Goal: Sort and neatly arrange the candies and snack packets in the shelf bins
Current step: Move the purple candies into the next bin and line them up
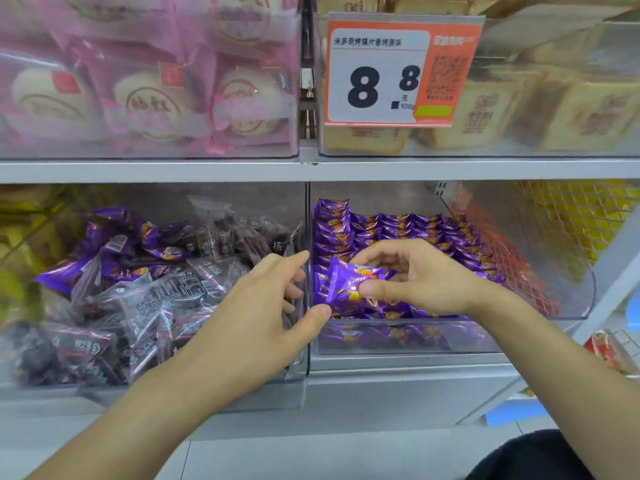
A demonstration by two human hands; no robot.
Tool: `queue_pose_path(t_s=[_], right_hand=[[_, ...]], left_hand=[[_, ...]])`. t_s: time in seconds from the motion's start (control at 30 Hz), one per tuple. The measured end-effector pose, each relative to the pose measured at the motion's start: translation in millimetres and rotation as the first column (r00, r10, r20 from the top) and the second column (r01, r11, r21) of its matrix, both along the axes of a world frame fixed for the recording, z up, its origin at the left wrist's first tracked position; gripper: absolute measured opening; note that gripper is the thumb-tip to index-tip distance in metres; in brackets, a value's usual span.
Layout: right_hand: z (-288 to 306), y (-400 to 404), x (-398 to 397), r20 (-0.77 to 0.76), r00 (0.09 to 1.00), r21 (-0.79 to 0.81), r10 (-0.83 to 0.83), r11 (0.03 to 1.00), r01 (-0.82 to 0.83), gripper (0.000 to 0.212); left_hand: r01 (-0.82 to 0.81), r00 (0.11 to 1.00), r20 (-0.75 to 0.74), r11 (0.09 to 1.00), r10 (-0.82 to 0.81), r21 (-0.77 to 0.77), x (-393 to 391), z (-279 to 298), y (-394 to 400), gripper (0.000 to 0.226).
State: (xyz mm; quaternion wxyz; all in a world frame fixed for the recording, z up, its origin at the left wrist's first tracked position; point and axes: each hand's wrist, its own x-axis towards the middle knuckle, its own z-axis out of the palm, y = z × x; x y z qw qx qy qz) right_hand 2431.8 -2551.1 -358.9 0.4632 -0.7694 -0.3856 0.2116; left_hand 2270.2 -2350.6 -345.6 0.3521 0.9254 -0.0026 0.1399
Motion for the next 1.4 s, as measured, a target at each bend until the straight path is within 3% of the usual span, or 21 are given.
queue_pose_path(t_s=[0.13, 0.37, 0.5, 0.67, 1.13, 1.4], right_hand=[[0, -5, 0, -0.124, 0.992, -0.038, 0.033, 0.999, -0.038, 0.036], [-11, 7, -8, 0.189, 0.981, -0.221, 0.044, 0.975, -0.001, 0.037], [-12, 5, -6, 0.200, 0.978, -0.290, 0.054, 0.957, 0.006, 0.042], [-4, 1, -8, -0.032, 0.996, -0.203, 0.079, 0.976, -0.084, 0.028], [-4, 10, -4, 0.123, 0.992, -0.131, -0.039, 0.990, 0.055, 0.009], [-3, 10, -6, 0.154, 0.988, -0.260, 0.002, 0.965, 0.038, 0.011]], left_hand=[[0.007, 1.000, 0.003, 1.000, -0.007, 0.008, 0, -1, 0, 0.069], [-0.002, 1.000, 0.001, 1.000, 0.002, 0.026, 2, -2, -1, 0.070], [-0.005, 1.000, -0.003, 1.000, 0.005, 0.021, 2, -1, -1, 0.069], [-0.008, 1.000, -0.018, 1.000, 0.008, 0.014, 1, -1, -1, 0.070], [-0.014, 0.999, -0.033, 0.999, 0.015, 0.029, 0, 0, -3, 0.071], [-0.007, 0.999, -0.035, 0.999, 0.008, 0.034, 0, 0, -3, 0.072]])
